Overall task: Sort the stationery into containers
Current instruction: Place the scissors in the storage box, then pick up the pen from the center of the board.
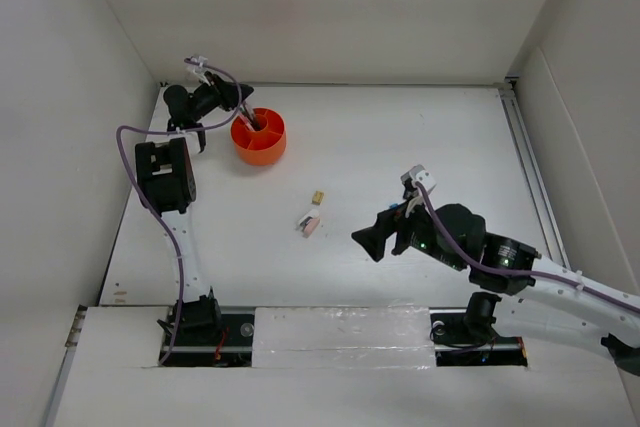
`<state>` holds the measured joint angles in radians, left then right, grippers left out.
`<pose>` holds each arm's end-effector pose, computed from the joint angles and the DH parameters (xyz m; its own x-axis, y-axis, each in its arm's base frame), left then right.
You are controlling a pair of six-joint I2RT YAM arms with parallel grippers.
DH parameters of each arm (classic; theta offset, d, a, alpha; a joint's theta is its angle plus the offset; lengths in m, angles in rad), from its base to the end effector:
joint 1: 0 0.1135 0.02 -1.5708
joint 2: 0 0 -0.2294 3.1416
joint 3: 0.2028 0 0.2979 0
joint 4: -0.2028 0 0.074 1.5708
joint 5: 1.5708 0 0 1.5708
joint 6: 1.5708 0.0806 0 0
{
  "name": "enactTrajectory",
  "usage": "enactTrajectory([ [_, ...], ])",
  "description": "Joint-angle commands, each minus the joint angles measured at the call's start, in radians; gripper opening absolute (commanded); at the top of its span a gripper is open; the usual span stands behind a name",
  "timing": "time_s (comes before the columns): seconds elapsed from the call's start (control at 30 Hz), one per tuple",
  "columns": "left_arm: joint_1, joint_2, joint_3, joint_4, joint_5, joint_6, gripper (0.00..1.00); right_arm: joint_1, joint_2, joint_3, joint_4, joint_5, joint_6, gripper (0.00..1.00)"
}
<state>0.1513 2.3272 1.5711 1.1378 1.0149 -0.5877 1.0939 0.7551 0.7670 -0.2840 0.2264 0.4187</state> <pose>0.5432 0.0136 0.1672 -0.0815 -0.3084 -0.9478 0.7865 0.5642 -0.2512 0.1496 0.2502 0.2932 -0.4244 0.0418 -0.9045 -0.6501 0.6812 0.3365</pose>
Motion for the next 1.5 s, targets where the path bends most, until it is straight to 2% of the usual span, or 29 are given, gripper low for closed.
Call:
enactTrajectory([
  [0.0, -0.01, -0.106, -0.013, 0.083, 0.013, -0.017, 0.26, -0.005, -0.013, -0.002, 0.011, 0.014, 0.006, 0.91],
  [0.07, -0.01, -0.132, -0.023, 0.108, 0.004, -0.029, 0.32, -0.005, -0.013, -0.002, 0.011, 0.014, 0.006, 0.91],
  [0.1, -0.01, -0.146, -0.023, 0.108, -0.012, -0.038, 0.37, -0.005, -0.001, -0.002, 0.011, 0.014, 0.006, 0.91],
  [0.13, -0.01, -0.176, -0.023, 0.082, -0.025, -0.038, 0.59, -0.005, 0.0, -0.002, 0.011, 0.014, 0.006, 0.91],
  [0.17, -0.01, -0.189, -0.023, 0.073, -0.035, -0.038, 0.99, -0.005, 0.01, -0.002, 0.02, 0.014, 0.006, 0.91],
  [0.27, -0.01, -0.219, 0.01, 0.03, -0.044, -0.038, 1.0, -0.005, 0.02, -0.011, 0.029, 0.014, 0.006, 0.91],
  [0.37, 0.008, -0.244, 0.02, 0.066, -0.044, -0.081, 1.0, -0.005, 0.03, -0.011, 0.048, 0.004, 0.006, 0.92],
  [0.43, 0.022, -0.262, 0.007, 0.108, -0.067, -0.171, 1.0, -0.005, 0.041, -0.011, 0.048, 0.063, 0.017, 1.0],
  [0.5, 0.047, -0.296, 0.016, 0.11, -0.078, -0.221, 1.0, -0.005, 0.076, -0.011, 0.016, 0.129, 0.038, 1.0],
  [0.57, 0.047, -0.334, 0.039, 0.018, -0.099, -0.193, 1.0, -0.032, 0.113, 0.017, -0.023, 0.243, 0.072, 1.0],
  [0.6, 0.047, -0.386, 0.087, -0.192, -0.123, -0.151, 1.0, -0.048, 0.154, 0.028, -0.036, 0.263, 0.098, 1.0],
  [0.7, 0.027, -0.477, 0.22, -0.627, -0.336, 0.07, 1.0, -0.149, 0.26, 0.072, -0.056, 0.229, 0.098, 1.0],
  [0.73, 0.012, -0.495, 0.341, -0.922, -0.419, 0.124, 1.0, -0.173, 0.285, 0.086, -0.067, 0.216, 0.088, 1.0],
  [0.77, -0.01, -0.508, 0.419, -1.082, -0.649, 0.179, 1.0, -0.218, 0.305, 0.095, -0.067, 0.206, 0.088, 1.0],
  [0.8, -0.039, -0.508, 0.504, -1.236, -0.779, 0.224, 1.0, -0.242, 0.323, 0.113, -0.067, 0.196, 0.069, 1.0],
  [0.83, -0.097, -0.517, 0.659, -1.505, -0.906, 0.27, 1.0, -0.271, 0.352, 0.123, -0.067, 0.183, 0.046, 1.0],
  [0.87, -0.119, -0.526, 0.703, -1.605, -1.132, 0.252, 1.0, -0.305, 0.366, 0.123, -0.067, 0.13, 0.035, 1.0],
  [0.9, -0.131, -0.554, 0.704, -1.669, -1.198, 0.2, 1.0, -0.377, 0.38, 0.138, -0.067, 0.092, 0.025, 1.0],
  [0.93, -0.131, -0.648, 0.657, -1.711, -1.199, 0.134, 1.0, -0.415, 0.404, 0.15, -0.067, 0.052, 0.014, 1.0],
  [0.97, -0.109, -0.714, 0.48, -1.699, -1.084, 0.07, 1.0, -0.448, 0.414, 0.15, -0.076, 0.016, 0.014, 1.0],
  [1.03, -0.066, -0.875, 0.202, -1.58, -0.965, 0.034, 1.0, -0.511, 0.424, 0.15, -0.076, -0.054, 0.005, 1.0],
  [1.07, -0.046, -1.048, -0.083, -1.4, -0.884, 0.02, 1.0, -0.523, 0.424, 0.141, -0.087, -0.074, -0.026, 1.0],
  [1.1, -0.02, -1.124, -0.202, -1.329, -0.737, -0.042, 1.0, -0.534, 0.425, 0.141, -0.108, -0.111, -0.026, 1.0],
  [1.2, 0.007, -1.287, -0.476, -1.154, -0.592, -0.087, 1.0, -0.545, 0.388, 0.088, -0.115, -0.093, -0.011, 1.0],
  [1.27, 0.022, -1.319, -0.571, -1.098, -0.55, -0.135, 1.0, -0.545, 0.377, 0.06, -0.115, -0.13, -0.002, 1.0],
  [1.3, 0.068, -1.328, -0.633, -1.08, -0.535, -0.135, 1.0, -0.555, 0.365, 0.06, -0.115, -0.13, 0.008, 1.0],
  [1.4, 0.245, -1.318, -0.739, -0.97, -0.307, -0.225, 1.0, -0.583, 0.386, 0.038, -0.127, -0.119, 0.017, 0.99],
  [1.47, 0.269, -1.307, -0.804, -0.929, -0.263, -0.239, 1.0, -0.592, 0.411, 0.029, -0.138, -0.119, 0.017, 0.99],
])
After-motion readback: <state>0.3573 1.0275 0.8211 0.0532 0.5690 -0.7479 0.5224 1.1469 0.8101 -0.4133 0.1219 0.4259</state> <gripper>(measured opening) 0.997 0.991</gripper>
